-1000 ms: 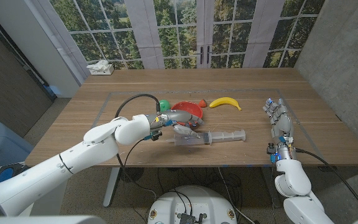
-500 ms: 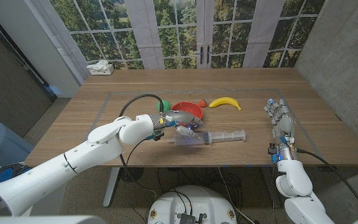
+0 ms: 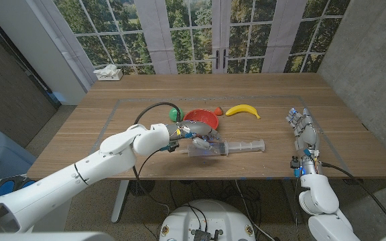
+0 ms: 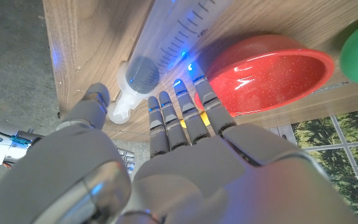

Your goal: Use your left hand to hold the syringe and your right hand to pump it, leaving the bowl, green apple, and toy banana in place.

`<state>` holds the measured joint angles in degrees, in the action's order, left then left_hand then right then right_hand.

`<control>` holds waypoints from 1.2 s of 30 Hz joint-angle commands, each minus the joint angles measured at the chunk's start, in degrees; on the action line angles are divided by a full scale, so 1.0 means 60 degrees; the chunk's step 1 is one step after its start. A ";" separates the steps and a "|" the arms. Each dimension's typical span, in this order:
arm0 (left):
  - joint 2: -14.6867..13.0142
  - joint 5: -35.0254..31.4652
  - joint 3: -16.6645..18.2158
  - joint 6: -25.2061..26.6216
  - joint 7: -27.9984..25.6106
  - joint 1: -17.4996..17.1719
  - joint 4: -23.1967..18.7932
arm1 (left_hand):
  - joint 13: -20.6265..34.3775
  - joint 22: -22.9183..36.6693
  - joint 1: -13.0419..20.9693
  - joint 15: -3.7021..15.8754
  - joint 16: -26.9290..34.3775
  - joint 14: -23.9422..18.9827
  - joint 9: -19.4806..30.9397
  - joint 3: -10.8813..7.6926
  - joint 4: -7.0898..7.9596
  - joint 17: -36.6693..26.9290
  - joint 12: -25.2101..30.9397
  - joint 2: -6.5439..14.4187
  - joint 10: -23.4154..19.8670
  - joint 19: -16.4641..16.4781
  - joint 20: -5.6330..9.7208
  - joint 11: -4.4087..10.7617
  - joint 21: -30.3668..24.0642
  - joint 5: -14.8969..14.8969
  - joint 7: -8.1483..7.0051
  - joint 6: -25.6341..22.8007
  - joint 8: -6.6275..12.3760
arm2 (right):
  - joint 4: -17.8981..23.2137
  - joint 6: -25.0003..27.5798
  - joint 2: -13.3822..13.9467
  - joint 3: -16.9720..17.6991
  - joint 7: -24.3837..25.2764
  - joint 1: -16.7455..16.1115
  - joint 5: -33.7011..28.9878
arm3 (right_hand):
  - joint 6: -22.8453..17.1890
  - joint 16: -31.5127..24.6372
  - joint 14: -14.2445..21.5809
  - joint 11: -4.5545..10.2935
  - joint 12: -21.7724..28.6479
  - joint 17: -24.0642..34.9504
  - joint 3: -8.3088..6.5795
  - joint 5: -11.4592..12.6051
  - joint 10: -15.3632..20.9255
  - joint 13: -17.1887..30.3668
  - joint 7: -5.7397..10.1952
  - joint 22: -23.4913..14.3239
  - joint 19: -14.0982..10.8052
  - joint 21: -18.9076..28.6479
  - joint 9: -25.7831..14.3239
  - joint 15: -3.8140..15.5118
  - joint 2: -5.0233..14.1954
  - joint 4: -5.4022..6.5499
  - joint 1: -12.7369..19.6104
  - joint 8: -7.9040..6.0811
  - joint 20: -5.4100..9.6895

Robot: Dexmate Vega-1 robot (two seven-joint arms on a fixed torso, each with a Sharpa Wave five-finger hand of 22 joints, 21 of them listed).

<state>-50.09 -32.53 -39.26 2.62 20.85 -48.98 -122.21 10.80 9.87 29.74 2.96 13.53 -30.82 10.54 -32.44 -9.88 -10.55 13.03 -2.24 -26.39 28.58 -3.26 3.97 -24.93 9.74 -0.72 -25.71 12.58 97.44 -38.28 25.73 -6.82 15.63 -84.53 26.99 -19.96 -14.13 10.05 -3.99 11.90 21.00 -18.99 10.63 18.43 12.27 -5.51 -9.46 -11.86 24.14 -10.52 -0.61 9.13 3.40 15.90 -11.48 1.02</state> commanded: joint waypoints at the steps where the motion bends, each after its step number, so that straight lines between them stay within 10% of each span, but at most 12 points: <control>1: 0.0019 -0.0803 -0.0161 -0.0030 -0.0192 -0.0089 -0.0073 | 0.0024 0.0013 0.0171 0.0715 0.0024 -0.0036 0.0035 0.0042 -0.0024 -0.0017 0.0002 0.0031 -0.0031 -0.0009 0.0029 -0.0019 0.0049 0.0033 -0.0018 -0.0065 0.0017 | -0.0102 -0.0127 -0.0032 0.0049 -0.0080 -0.0125 0.0081 | -0.0069 -0.0060 0.0059 0.0000 0.0058 -0.0011 -0.0012 -0.0031 0.0037 -0.0006 -0.0013 -0.0022 -0.0117 -0.0041 -0.0056 0.0005 -0.0002 -0.0039 -0.0116 -0.0019 -0.0020; 36: 0.0490 -0.2917 -0.0571 0.0213 -0.0559 -0.0439 0.0226 | 0.0039 0.0025 0.1076 0.0807 -0.0004 -0.0121 0.0052 -0.0141 -0.0057 -0.0051 -0.0071 0.0768 -0.0241 0.0037 0.0111 0.0017 0.0297 0.0104 0.0053 -0.0105 -0.0129 | -0.0384 -0.0342 -0.0015 0.0155 -0.0475 -0.0247 0.0625 | -0.0144 -0.0055 0.0070 -0.0024 0.0068 -0.0036 -0.0021 -0.0031 0.0105 -0.0002 -0.0032 -0.0027 -0.0195 -0.0203 -0.0062 -0.0001 0.0002 -0.0063 -0.0210 -0.0031 -0.0037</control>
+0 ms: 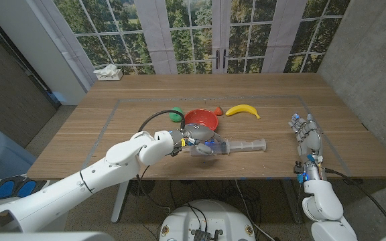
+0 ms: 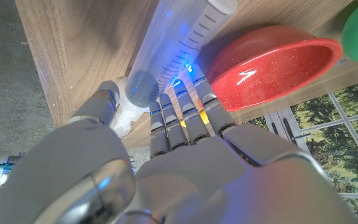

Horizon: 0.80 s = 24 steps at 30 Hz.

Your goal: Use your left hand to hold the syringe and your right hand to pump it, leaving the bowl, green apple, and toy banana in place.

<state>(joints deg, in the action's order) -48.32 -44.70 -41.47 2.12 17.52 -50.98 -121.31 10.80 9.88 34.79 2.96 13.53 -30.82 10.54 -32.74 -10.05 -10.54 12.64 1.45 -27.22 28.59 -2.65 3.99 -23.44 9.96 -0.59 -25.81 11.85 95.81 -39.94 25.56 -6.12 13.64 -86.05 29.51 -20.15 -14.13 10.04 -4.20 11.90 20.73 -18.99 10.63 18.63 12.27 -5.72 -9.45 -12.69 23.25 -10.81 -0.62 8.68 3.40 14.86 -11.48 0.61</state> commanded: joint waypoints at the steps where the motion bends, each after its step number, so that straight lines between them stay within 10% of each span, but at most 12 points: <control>1: 0.0212 -0.0914 -0.0199 0.0313 -0.0060 -0.0140 0.0084 | 0.0041 0.0023 0.0273 0.0821 -0.0006 -0.0125 0.0053 -0.0099 -0.0038 -0.0051 -0.0012 0.0173 -0.0099 0.0049 0.0031 0.0017 0.0052 0.0069 0.0039 -0.0090 -0.0010 | -0.0128 -0.0062 0.0046 0.0042 -0.0174 0.0008 0.0195 | -0.0112 -0.0057 0.0077 0.0010 0.0068 0.0009 -0.0022 -0.0031 0.0071 -0.0003 0.0004 -0.0028 -0.0059 -0.0059 -0.0014 -0.0013 0.0077 -0.0063 -0.0039 -0.0031 0.0029; 24: 0.0513 -0.0172 -0.0108 0.0353 -0.1337 -0.0489 0.0879 | 0.0061 0.0013 0.0785 0.0787 -0.0021 -0.0482 0.0073 -0.0125 0.0025 -0.0013 -0.0107 0.0545 -0.0129 0.0950 0.0343 -0.0287 -0.0048 0.0061 0.0353 0.0233 -0.0172 | -0.0183 -0.0053 0.0057 0.0097 -0.0239 -0.0006 0.0347 | -0.0160 -0.0060 0.0113 -0.0042 0.0097 -0.0014 -0.0033 -0.0030 0.0179 0.0000 -0.0013 -0.0031 -0.0098 -0.0169 -0.0019 -0.0048 0.0070 -0.0101 -0.0075 -0.0037 0.0015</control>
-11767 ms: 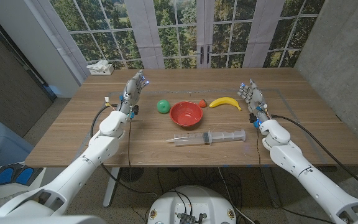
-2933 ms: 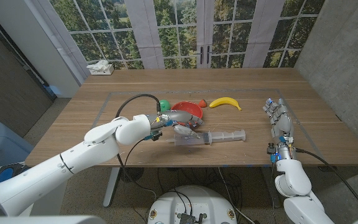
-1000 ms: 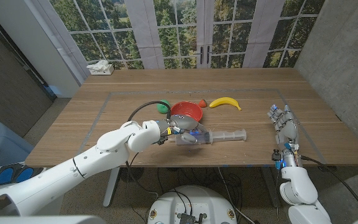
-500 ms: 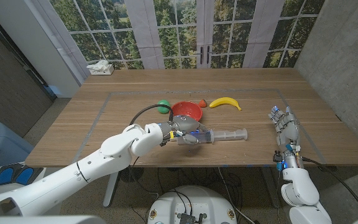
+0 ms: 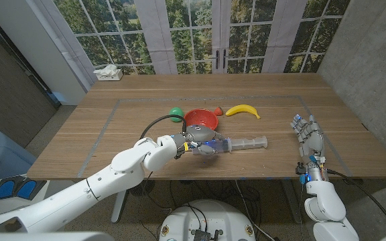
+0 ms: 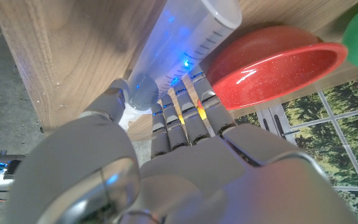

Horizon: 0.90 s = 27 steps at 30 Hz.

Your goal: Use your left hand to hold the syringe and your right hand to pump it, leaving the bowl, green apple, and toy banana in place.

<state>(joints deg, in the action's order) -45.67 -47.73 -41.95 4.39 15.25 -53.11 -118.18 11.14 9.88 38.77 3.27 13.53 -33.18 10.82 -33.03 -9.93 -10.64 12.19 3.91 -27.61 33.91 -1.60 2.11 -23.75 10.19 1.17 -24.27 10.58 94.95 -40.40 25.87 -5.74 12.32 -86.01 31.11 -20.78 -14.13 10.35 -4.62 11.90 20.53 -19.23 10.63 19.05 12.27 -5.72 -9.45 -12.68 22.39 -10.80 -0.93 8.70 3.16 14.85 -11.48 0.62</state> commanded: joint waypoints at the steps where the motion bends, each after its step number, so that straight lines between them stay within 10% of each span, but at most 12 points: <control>1: 0.0063 0.0310 -0.0061 -0.0029 -0.0924 -0.0102 0.0388 | 0.0004 0.0012 0.0162 0.0790 -0.0016 -0.0118 0.0027 -0.0091 -0.0005 0.0001 -0.0010 0.0174 -0.0126 0.0081 0.0194 0.0075 0.0010 0.0028 0.0070 -0.0017 0.0040 | -0.0059 0.0013 0.0000 0.0026 -0.0028 -0.0010 0.0077 | -0.0057 -0.0058 0.0056 0.0028 0.0098 0.0019 0.0006 -0.0031 0.0114 0.0000 -0.0015 -0.0031 -0.0100 -0.0031 -0.0021 0.0014 0.0067 -0.0062 -0.0075 -0.0038 0.0012; 15: 0.0049 -0.0562 -0.0378 -0.0181 -0.1685 -0.0022 0.0795 | 0.0060 0.0181 0.1958 0.1662 0.0652 -0.1844 0.0071 -0.0274 -0.0257 -0.0178 0.0300 0.0528 -0.1347 0.1615 0.1084 0.0459 -0.0599 0.0128 0.0046 -0.0768 0.0241 | -0.0005 -0.0076 -0.0128 0.0069 0.0146 -0.0127 -0.0021 | -0.0094 -0.0068 0.0086 0.0019 0.0104 0.0012 -0.0009 -0.0029 0.0154 0.0003 -0.0007 -0.0032 -0.0133 -0.0101 -0.0024 0.0010 0.0088 -0.0072 -0.0104 -0.0044 0.0014; 22: 0.0089 -0.0627 -0.0361 -0.0436 -0.2399 -0.0055 0.1001 | 0.0227 0.0462 0.4220 0.1772 0.1276 -0.3623 0.0226 -0.0286 -0.0209 -0.0385 0.1007 0.0802 -0.3638 0.2603 0.1779 0.0921 -0.1804 0.0135 0.0037 -0.2981 0.0701 | 0.0089 -0.0074 -0.0164 0.0128 0.0279 -0.0203 -0.0151 | -0.0096 -0.0070 0.0093 0.0015 0.0102 0.0008 -0.0015 -0.0029 0.0161 0.0005 -0.0010 -0.0033 -0.0152 -0.0133 -0.0025 0.0002 0.0092 -0.0079 -0.0116 -0.0041 0.0011; 27: 0.0110 -0.0428 -0.0333 -0.0665 -0.2608 -0.0032 0.1136 | 0.0272 0.0594 0.4859 0.1771 0.1441 -0.4416 0.0363 -0.0176 -0.0192 -0.0354 0.1131 0.0734 -0.4242 0.3061 0.2167 0.0872 -0.2540 0.0099 0.0094 -0.3907 0.0912 | 0.0098 -0.0095 -0.0178 0.0146 0.0278 -0.0240 -0.0160 | -0.0102 -0.0071 0.0096 0.0015 0.0100 0.0007 -0.0020 -0.0029 0.0163 0.0005 -0.0006 -0.0034 -0.0165 -0.0150 -0.0025 -0.0003 0.0096 -0.0082 -0.0123 -0.0041 0.0012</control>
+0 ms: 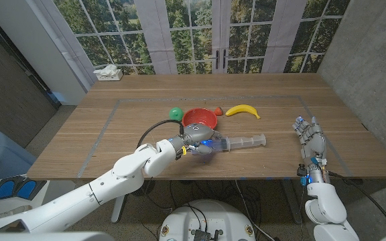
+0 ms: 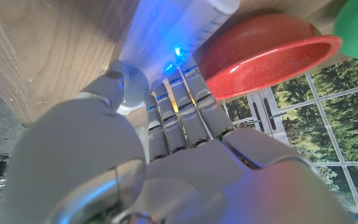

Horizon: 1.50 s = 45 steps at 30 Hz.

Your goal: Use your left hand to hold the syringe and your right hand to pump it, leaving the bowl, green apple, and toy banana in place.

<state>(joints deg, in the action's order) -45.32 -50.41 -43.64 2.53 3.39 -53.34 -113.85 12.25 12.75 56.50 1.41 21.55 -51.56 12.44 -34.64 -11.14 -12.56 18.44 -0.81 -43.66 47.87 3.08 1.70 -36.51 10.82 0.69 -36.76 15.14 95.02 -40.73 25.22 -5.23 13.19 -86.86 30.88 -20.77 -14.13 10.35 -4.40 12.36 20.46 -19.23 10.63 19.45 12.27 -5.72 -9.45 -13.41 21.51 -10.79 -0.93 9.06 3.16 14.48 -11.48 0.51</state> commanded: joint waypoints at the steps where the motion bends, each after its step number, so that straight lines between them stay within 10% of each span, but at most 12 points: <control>1: 0.0054 0.0031 -0.0051 -0.0418 -0.0714 0.0010 0.0437 | 0.0087 0.0124 0.1946 0.2082 0.0110 -0.1396 0.0097 0.0100 0.0007 -0.0030 0.0085 0.1507 -0.1584 0.0759 0.1398 0.0918 -0.0459 -0.0010 0.0173 -0.1876 0.0163 | 0.0093 -0.0040 -0.0080 0.0073 0.0175 -0.0113 -0.0182 | -0.0107 -0.0071 0.0098 -0.0023 0.0023 0.0017 -0.0022 -0.0029 0.0093 0.0005 -0.0003 -0.0034 -0.0043 -0.0010 -0.0026 -0.0004 0.0034 -0.0085 -0.0063 -0.0041 0.0027; 45: 0.0537 0.1076 0.0531 -0.2912 -0.3288 0.0062 0.1074 | 0.0318 0.0344 0.2743 0.2073 0.0155 -0.2055 0.0159 0.0473 0.0081 0.0014 0.0096 0.1251 -0.1983 0.0866 0.1520 0.0850 -0.1425 -0.0134 0.0112 -0.2509 0.0190 | -0.0008 -0.0534 -0.0337 0.0317 0.0056 -0.0249 -0.0152 | -0.0116 -0.0064 0.0100 -0.0008 0.0001 -0.0004 -0.0072 -0.0029 0.0102 0.0010 -0.0007 -0.0038 -0.0135 -0.0208 -0.0031 0.0022 0.0041 -0.0150 -0.0103 -0.0025 0.0034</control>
<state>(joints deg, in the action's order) -42.99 -44.45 -41.04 -12.63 -14.64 -53.46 -108.18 13.92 14.66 60.82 3.16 22.40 -57.46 12.75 -31.84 -10.77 -12.40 18.78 -5.14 -52.20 50.81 4.24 3.38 -44.72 9.75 1.65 -51.22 16.11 95.35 -43.33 23.66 -3.74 13.54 -88.70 29.87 -20.77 -14.13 10.34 -4.50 12.36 20.47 -19.54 10.63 19.55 12.27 -5.72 -9.44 -13.60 20.31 -10.79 -0.93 9.36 2.37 14.18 -11.48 0.71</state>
